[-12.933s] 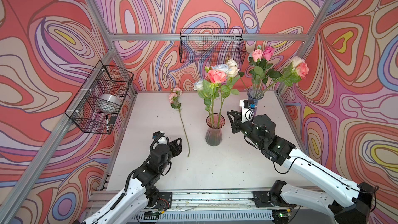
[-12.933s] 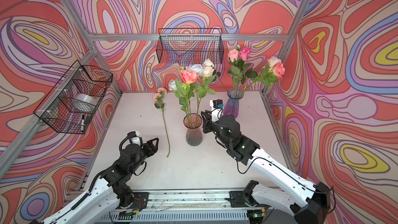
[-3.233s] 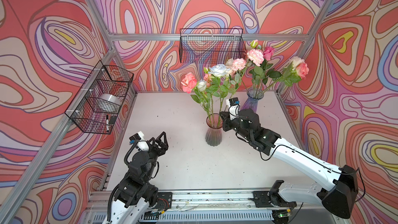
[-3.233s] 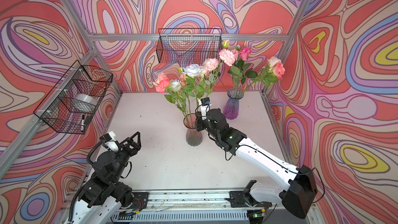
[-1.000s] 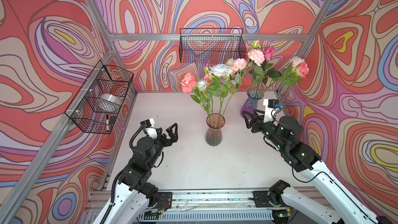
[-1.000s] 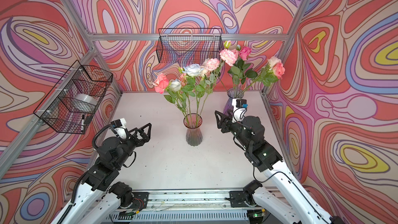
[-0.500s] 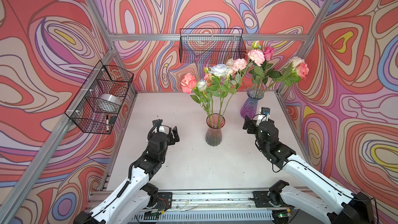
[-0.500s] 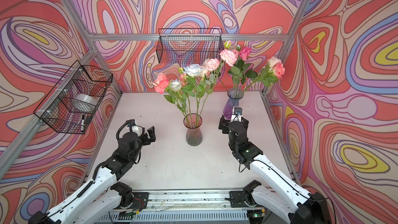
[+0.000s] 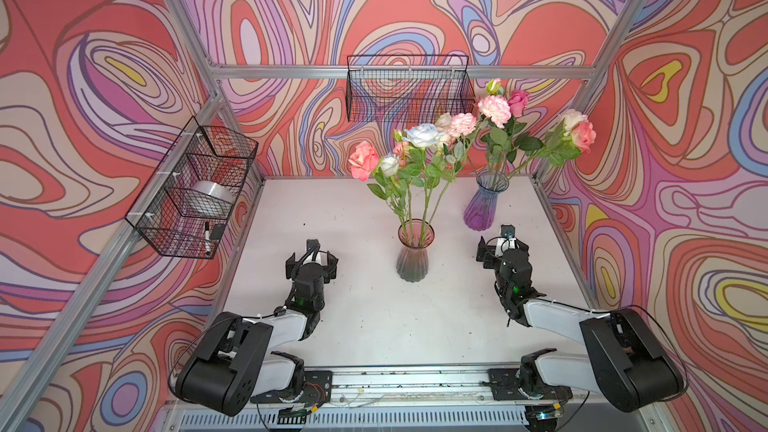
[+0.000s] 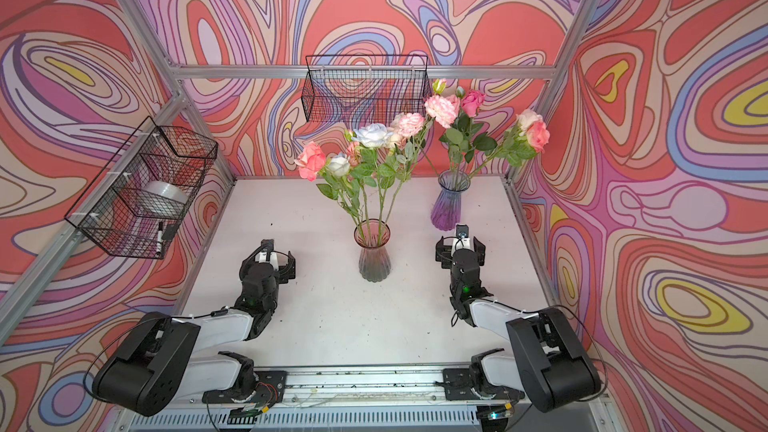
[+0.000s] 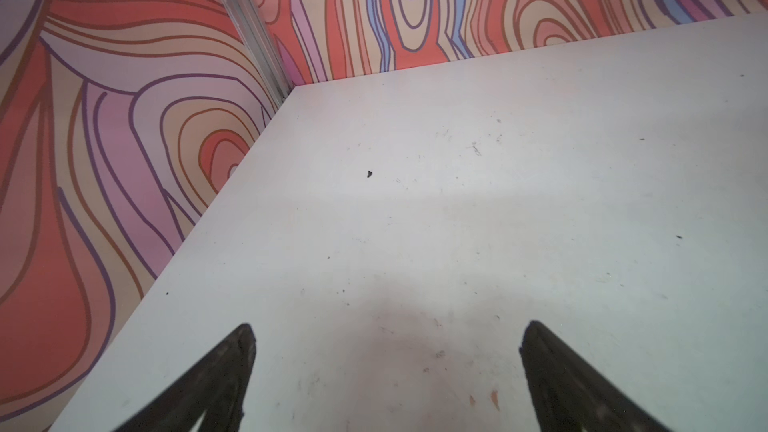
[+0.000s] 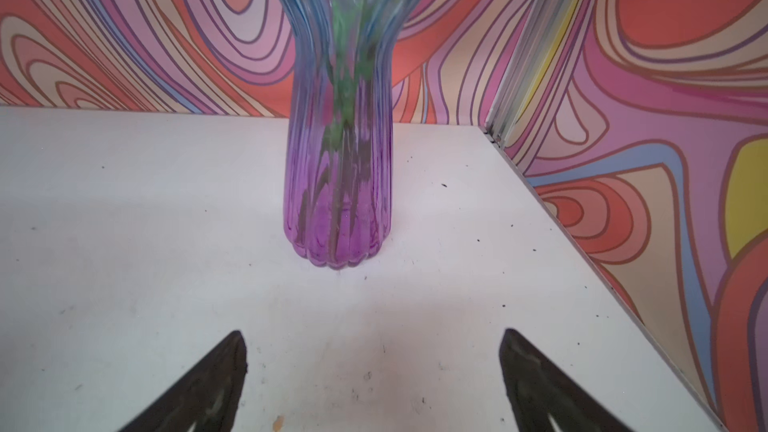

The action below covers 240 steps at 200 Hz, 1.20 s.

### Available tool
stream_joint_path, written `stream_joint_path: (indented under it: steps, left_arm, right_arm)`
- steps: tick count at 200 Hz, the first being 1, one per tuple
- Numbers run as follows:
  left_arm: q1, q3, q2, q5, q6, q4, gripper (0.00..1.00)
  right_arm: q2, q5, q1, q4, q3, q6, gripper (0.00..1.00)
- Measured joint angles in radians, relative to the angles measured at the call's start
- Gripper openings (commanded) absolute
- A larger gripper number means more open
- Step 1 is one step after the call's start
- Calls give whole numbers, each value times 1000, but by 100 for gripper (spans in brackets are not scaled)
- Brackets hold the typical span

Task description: Arrange the flowers into the vase

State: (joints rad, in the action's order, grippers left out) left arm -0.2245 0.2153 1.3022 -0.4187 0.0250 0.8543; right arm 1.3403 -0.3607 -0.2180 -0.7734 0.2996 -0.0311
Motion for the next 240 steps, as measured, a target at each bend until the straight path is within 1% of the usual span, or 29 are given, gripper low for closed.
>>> stream_joint_path:
  steps: [15,28,47,70,77,90,104,114,131,144,156,184,211,240]
  left_arm:
    - [72,40,-5,55,-24,-29,100]
    - [109,68,-5,99,-37,-49,100]
    - [127,92,5,158,-37,-60,100]
    - [132,92,9,202,-37,-64,100]
    - [137,84,12,214,-36,-46,100]
    - [151,51,59,229,-37,58,100]
    - [164,4,185,238,-38,214,100]
    - [171,-12,238,243,-39,199,100]
    - [174,-8,230,251,-40,169,100]
    - [174,22,238,266,-37,182,100]
    - [174,66,236,270,-38,139,100]
    - [174,155,238,293,-36,79,100]
    - [174,158,238,308,-36,56,100]
    - [174,156,238,315,-36,47,100]
  right_arm:
    - [47,30,19,-56,-13,3,98]
    - [82,49,33,-111,-14,5,98]
    - [133,70,52,-192,-14,5,99]
    - [156,92,72,-232,-14,5,98]
    - [158,98,79,-244,-14,5,98]
    - [175,111,96,-280,-11,5,98]
    - [231,126,106,-348,-7,-2,98]
    - [291,133,109,-411,-8,-5,98]
    - [391,133,111,-503,-16,-7,98]
    - [404,136,117,-485,-16,-4,98]
    - [399,137,126,-465,5,0,98]
    - [395,144,154,-340,128,29,98]
    - [384,160,196,-275,162,55,98]
    - [384,168,199,-234,162,66,98]
